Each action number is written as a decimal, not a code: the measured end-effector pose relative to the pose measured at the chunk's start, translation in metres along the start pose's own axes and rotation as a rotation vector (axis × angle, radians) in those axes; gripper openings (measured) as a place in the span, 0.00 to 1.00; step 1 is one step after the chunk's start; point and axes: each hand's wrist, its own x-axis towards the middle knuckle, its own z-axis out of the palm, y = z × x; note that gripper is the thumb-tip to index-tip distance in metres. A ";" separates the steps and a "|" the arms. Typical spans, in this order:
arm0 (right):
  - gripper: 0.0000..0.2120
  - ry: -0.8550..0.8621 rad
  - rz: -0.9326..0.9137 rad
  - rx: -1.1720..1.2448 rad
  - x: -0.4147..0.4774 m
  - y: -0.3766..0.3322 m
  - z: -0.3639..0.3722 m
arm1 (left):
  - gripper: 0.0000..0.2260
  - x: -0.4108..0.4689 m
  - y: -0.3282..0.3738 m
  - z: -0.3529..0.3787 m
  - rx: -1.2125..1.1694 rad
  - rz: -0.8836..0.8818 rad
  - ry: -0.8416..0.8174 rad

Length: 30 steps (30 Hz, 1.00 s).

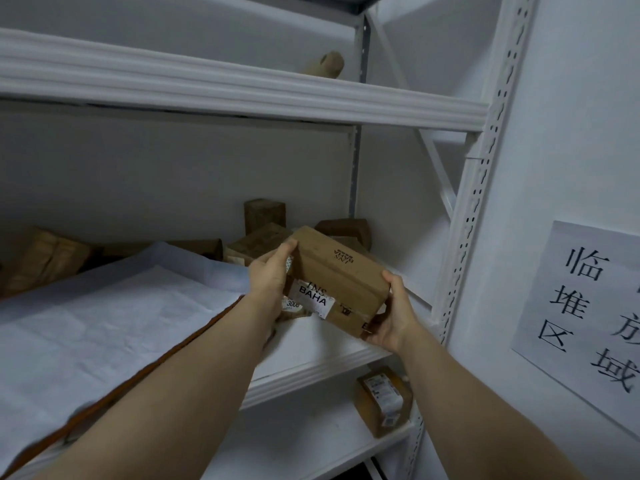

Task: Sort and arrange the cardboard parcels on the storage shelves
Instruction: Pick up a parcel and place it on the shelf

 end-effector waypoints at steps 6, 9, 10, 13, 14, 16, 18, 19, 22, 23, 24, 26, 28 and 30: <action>0.31 -0.078 -0.003 -0.052 -0.003 -0.005 0.037 | 0.22 0.002 0.026 -0.021 -0.099 0.007 -0.017; 0.30 -0.093 0.006 -0.071 -0.001 -0.004 0.056 | 0.23 0.003 0.033 -0.033 -0.015 0.077 0.041; 0.30 -0.098 0.004 -0.088 0.000 -0.003 0.063 | 0.20 0.002 0.035 -0.037 0.011 0.102 0.056; 0.29 -0.141 0.015 -0.136 0.003 0.004 0.081 | 0.09 0.000 0.043 -0.048 0.065 0.163 0.136; 0.28 -0.154 0.021 -0.143 0.003 0.006 0.086 | 0.09 0.000 0.046 -0.052 0.078 0.176 0.155; 0.27 -0.189 0.024 -0.146 0.004 0.009 0.095 | 0.09 0.001 0.052 -0.061 0.082 0.197 0.173; 0.27 -0.205 0.015 -0.154 0.005 0.009 0.103 | 0.16 0.000 0.056 -0.069 0.070 0.189 0.190; 0.27 -0.207 0.010 -0.156 0.006 0.009 0.109 | 0.20 0.000 0.059 -0.074 0.064 0.184 0.205; 0.26 -0.217 0.010 -0.172 0.005 0.009 0.125 | 0.22 0.001 0.068 -0.086 0.035 0.197 0.240; 0.26 -0.218 0.007 -0.183 0.007 0.010 0.130 | 0.21 0.001 0.071 -0.089 0.027 0.200 0.246; 0.28 -0.223 0.000 -0.191 0.008 0.010 0.135 | 0.21 0.002 0.073 -0.093 0.030 0.201 0.254; 0.31 -0.231 -0.041 -0.201 0.011 0.011 0.150 | 0.17 0.003 0.080 -0.101 0.021 0.204 0.266; 0.36 -0.225 -0.091 -0.192 0.012 0.010 0.168 | 0.12 0.007 0.086 -0.113 0.013 0.184 0.308; 0.37 -0.236 -0.145 -0.225 0.011 0.009 0.187 | 0.12 0.017 0.087 -0.130 0.115 0.179 0.396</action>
